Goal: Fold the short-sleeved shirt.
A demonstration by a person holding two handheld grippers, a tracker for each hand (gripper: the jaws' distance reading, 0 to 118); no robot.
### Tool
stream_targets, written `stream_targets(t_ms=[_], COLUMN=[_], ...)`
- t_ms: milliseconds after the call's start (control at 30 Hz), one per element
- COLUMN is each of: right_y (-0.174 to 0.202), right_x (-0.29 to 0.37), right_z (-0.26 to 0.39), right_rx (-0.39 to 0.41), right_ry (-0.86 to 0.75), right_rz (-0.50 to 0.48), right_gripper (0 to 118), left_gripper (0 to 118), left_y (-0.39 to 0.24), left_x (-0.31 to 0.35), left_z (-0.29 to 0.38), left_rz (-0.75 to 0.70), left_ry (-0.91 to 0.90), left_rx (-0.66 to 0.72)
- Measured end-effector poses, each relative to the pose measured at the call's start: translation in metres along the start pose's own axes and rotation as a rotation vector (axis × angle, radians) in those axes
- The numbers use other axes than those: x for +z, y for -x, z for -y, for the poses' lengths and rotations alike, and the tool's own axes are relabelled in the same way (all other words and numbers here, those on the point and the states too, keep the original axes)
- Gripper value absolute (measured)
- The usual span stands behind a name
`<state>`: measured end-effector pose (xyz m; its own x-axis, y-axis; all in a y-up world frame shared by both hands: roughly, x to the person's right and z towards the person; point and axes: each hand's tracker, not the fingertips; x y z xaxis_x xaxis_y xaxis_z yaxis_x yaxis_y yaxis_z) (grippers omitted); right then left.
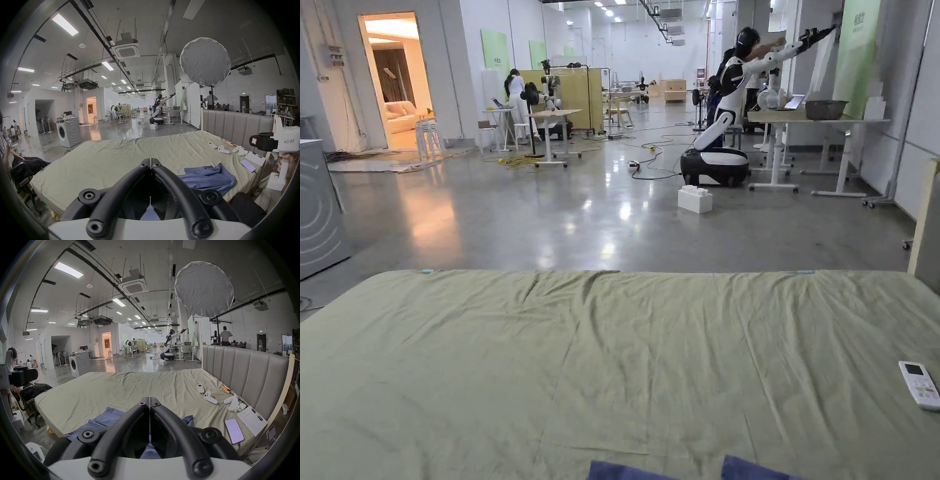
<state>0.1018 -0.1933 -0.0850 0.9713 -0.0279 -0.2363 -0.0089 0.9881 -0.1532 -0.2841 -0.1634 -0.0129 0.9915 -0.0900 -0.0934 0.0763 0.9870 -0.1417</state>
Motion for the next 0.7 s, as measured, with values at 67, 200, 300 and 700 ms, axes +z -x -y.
stream_targets(t_ms=[67, 200, 300, 700], right_y=[-0.001, -0.002, -0.006, -0.047], right_x=[-0.003, -0.007, -0.013, -0.018], right_z=[0.002, 0.007, 0.014, 0.059], right_rx=[-0.004, -0.008, -0.021, -0.039], right_ry=[0.010, 0.030, 0.053, 0.241], right_rz=[0.003, 0.005, 0.001, 0.117], right_gripper=[1, 1, 1, 1], left_gripper=[0, 0, 0, 88], left_y=[0.002, 0.013, 0.013, -0.017], left_x=[-0.004, -0.024, -0.057, -0.335], left_z=[0.002, 0.008, 0.018, 0.116], left_rz=[0.009, 0.103, 0.114, 0.243], left_ry=[0.002, 0.031, 0.070, 0.582], left_rx=[0.023, 0.140, 0.109, 0.248])
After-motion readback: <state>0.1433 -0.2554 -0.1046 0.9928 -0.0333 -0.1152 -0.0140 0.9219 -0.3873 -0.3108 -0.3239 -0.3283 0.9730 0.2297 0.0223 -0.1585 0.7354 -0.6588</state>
